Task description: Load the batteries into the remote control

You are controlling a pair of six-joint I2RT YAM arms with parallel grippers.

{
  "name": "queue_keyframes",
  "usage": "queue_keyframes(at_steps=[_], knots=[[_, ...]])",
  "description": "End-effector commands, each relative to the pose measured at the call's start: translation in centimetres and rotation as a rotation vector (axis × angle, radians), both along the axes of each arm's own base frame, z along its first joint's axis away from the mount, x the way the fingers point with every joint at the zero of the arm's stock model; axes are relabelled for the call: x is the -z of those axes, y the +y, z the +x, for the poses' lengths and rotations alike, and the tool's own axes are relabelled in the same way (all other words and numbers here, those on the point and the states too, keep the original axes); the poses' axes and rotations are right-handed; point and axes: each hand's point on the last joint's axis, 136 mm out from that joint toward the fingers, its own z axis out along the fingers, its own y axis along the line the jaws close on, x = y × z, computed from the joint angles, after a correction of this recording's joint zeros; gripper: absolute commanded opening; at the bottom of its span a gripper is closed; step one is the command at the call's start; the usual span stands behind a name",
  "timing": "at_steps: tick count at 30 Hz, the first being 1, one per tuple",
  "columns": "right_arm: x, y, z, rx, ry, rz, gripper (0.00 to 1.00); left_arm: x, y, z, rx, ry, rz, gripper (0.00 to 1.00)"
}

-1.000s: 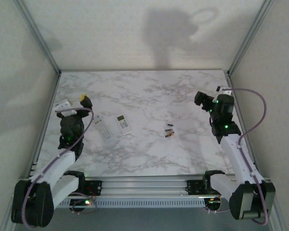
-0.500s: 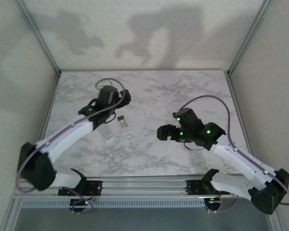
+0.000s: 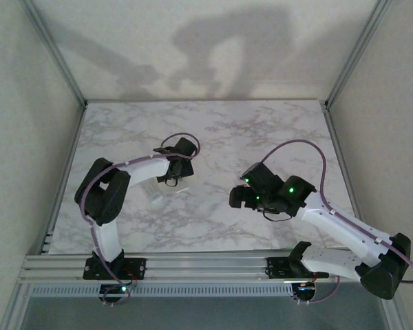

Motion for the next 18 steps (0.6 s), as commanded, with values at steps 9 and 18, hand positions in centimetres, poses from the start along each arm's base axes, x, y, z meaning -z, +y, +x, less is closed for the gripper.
queue_keyframes(at_steps=[9, 18], knots=[[-1.2, -1.1, 0.3, 0.078, -0.032, -0.012, 0.99, 2.1, -0.1, 0.1, 0.027, 0.058, 0.054, 0.59], [-5.9, 1.7, 2.5, 0.074, -0.091, 0.273, 0.99, -7.4, -5.2, 2.6, 0.163, -0.149, -0.351, 0.35]])
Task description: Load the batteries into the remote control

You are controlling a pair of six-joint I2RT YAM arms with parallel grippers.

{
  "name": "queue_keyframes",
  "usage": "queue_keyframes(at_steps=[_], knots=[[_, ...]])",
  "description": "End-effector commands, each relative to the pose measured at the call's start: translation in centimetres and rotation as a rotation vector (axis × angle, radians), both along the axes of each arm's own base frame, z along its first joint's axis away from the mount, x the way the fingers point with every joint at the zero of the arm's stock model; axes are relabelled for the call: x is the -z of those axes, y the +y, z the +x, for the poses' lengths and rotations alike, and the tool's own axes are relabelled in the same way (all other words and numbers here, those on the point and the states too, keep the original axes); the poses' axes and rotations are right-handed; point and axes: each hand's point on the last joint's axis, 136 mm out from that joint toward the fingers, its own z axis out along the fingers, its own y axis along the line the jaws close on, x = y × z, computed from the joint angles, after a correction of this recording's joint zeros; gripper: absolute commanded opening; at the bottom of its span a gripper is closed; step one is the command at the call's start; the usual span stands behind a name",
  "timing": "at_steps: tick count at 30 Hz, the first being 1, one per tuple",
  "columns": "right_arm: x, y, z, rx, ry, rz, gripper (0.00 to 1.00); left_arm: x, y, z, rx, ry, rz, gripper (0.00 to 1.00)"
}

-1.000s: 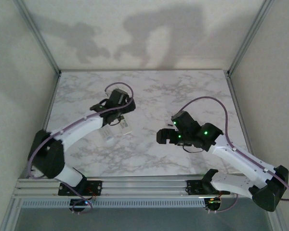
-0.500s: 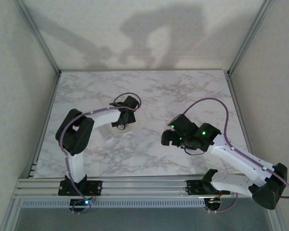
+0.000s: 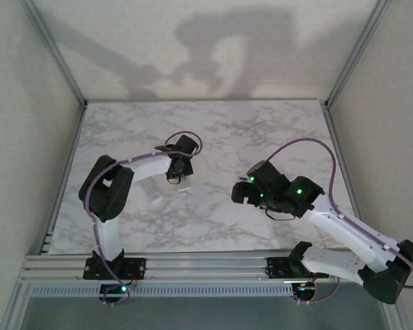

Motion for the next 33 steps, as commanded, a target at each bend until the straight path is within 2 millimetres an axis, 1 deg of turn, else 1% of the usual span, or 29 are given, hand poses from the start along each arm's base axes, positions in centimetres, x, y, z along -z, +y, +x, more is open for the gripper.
queue_keyframes(at_steps=[1, 2, 3, 4, 5, 6, 8, 11, 13, 14, 16, 19, 25, 28, 30, 33], knots=[[-3.9, 2.3, 2.2, -0.009, -0.044, 0.234, 0.99, -9.2, -3.9, 2.0, 0.13, -0.202, -0.289, 0.33], [-5.0, 2.7, 2.9, -0.02, -0.057, 0.291, 0.99, -12.2, -4.9, 2.3, 0.175, -0.267, -0.369, 0.31], [-6.2, 3.2, 3.5, -0.039, -0.079, 0.337, 0.99, -14.8, -5.7, 2.4, 0.215, -0.318, -0.444, 0.3], [-7.8, 3.7, 4.1, -0.067, -0.118, 0.384, 0.99, -17.6, -6.6, 2.5, 0.265, -0.373, -0.531, 0.29], [-9.4, 4.0, 4.7, -0.081, -0.158, 0.421, 0.99, -20.6, -7.6, 2.3, 0.315, -0.426, -0.625, 0.28], [-10.9, 4.4, 5.1, -0.099, -0.191, 0.457, 0.99, -22.9, -8.2, 2.3, 0.35, -0.469, -0.699, 0.27], [-14.1, 5.6, 5.7, -0.155, -0.25, 0.551, 0.99, -28.0, -10.0, 1.4, 0.445, -0.539, -0.867, 0.26], [-19.1, 7.6, 5.7, -0.266, -0.351, 0.693, 0.99, -33.9, -11.6, 0.2, 0.529, -0.612, -1.048, 0.24], [-21.9, 8.6, 5.7, -0.319, -0.413, 0.774, 0.99, -37.4, -12.1, -0.9, 0.571, -0.67, -1.153, 0.22], [-23.0, 8.8, 5.9, -0.331, -0.443, 0.804, 0.99, -38.9, -12.2, -1.4, 0.587, -0.697, -1.198, 0.21], [-24.2, 9.0, 6.3, -0.332, -0.48, 0.832, 0.99, -41.4, -12.4, -2.4, 0.612, -0.726, -1.279, 0.2], [-25.2, 9.1, 7.2, -0.313, -0.5, 0.842, 0.99, -44.1, -12.7, -3.7, 0.654, -0.741, -1.366, 0.18], [-26.9, 10.1, 8.2, -0.323, -0.507, 0.895, 0.99, -46.9, -14.0, -5.5, 0.722, -0.724, -1.464, 0.17], [-28.1, 10.5, 8.2, -0.342, -0.529, 0.946, 0.98, -47.4, -14.5, -5.8, 0.731, -0.717, -1.49, 0.17], [-28.8, 10.6, 8.1, -0.355, -0.545, 0.968, 0.94, -47.4, -14.7, -5.7, 0.728, -0.709, -1.5, 0.17], [-29.1, 10.5, 8.2, -0.353, -0.554, 0.958, 0.81, -47.0, -15.0, -5.6, 0.718, -0.697, -1.507, 0.17]])
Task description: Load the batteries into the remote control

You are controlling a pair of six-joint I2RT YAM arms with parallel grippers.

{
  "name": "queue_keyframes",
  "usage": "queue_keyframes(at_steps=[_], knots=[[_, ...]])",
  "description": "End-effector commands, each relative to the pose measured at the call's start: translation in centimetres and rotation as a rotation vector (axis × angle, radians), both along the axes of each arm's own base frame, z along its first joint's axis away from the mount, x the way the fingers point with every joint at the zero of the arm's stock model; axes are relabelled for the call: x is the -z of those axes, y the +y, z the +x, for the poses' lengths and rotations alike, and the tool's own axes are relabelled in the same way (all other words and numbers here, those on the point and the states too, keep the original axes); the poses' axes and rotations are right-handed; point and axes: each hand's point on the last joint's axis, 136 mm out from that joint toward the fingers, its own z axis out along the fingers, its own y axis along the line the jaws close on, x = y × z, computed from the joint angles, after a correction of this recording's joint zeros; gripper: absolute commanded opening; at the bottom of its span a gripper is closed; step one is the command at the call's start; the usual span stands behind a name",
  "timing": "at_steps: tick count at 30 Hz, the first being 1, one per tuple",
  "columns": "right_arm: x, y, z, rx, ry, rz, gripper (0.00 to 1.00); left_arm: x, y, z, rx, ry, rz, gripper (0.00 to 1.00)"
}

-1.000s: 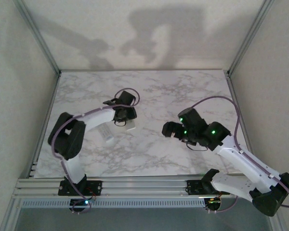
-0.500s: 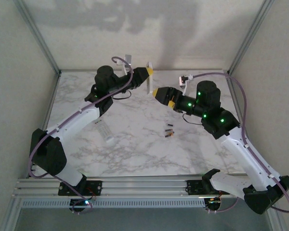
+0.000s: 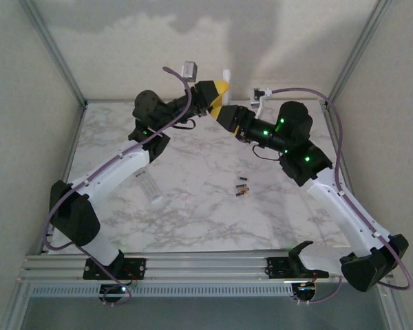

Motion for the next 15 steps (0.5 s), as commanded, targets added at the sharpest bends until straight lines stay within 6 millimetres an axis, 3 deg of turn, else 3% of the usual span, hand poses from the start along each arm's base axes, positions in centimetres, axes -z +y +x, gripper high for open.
queue_keyframes(at_steps=[1, 5, 11, 12, 13, 15], knots=[[-3.4, -0.4, -0.6, -0.009, -0.087, 0.052, 0.75, -2.1, 0.1, -1.2, 0.036, -0.05, -0.053, 0.17], [-3.0, -0.6, -0.6, 0.003, -0.084, 0.029, 0.58, -1.2, -0.1, -0.8, 0.018, -0.036, -0.028, 0.17], [-0.9, -0.6, 0.1, 0.024, -0.038, -0.066, 0.45, 0.6, -0.4, -0.3, -0.011, -0.017, 0.027, 0.2], [-0.6, -0.6, 0.1, 0.026, -0.036, -0.082, 0.44, 0.7, -0.4, -0.3, -0.016, -0.019, 0.036, 0.25], [-0.3, -0.7, 0.2, 0.031, -0.038, -0.098, 0.42, 0.9, -0.4, -0.1, -0.028, -0.015, 0.051, 0.39], [0.7, -1.1, 0.3, 0.05, -0.043, -0.149, 0.42, 1.5, -0.2, 0.4, -0.072, -0.007, 0.1, 0.82]])
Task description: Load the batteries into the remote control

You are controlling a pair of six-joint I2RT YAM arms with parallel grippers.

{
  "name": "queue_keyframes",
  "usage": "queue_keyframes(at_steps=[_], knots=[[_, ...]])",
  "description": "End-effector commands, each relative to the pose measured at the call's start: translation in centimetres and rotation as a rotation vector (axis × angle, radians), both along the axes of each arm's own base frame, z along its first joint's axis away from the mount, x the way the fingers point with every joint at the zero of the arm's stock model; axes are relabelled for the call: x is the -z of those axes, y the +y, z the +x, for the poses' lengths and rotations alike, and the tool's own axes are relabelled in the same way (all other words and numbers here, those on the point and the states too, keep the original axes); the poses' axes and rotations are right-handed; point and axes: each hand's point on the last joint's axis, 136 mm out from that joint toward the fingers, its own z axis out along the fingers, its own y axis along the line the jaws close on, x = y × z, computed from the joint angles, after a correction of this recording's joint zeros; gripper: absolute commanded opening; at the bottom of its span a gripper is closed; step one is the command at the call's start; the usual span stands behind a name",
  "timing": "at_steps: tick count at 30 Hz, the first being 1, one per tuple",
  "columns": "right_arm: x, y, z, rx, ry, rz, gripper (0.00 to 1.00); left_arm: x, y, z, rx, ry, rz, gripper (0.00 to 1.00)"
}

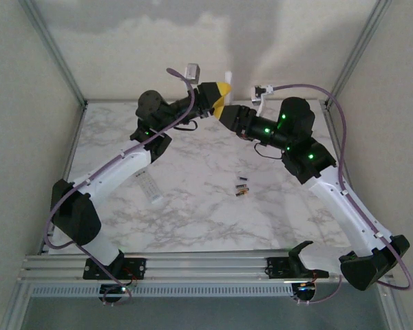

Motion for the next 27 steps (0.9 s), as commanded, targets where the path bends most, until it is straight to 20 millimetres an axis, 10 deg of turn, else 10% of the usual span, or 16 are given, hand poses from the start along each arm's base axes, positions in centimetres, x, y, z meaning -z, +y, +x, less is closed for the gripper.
queue_keyframes(at_steps=[1, 8, 13, 18, 27], knots=[[1.2, -1.0, 0.3, 0.047, -0.039, -0.119, 0.42, 0.7, 0.6, 0.3, -0.094, -0.024, 0.102, 0.95], [7.0, -6.0, 1.4, 0.181, -0.182, -0.631, 0.42, 4.5, 6.7, 2.6, -0.379, 0.169, 0.4, 1.0], [9.2, -8.0, 2.1, 0.145, -0.283, -0.944, 0.41, 6.1, 6.1, 0.9, -0.279, 0.215, 0.48, 0.9], [10.0, -5.9, 1.4, 0.033, -0.367, -1.055, 0.43, 7.0, 4.2, -0.5, -0.168, 0.249, 0.417, 0.83], [11.6, -3.0, 0.8, -0.059, -0.374, -1.054, 0.44, 8.7, 2.3, -1.6, -0.087, 0.273, 0.335, 0.39]])
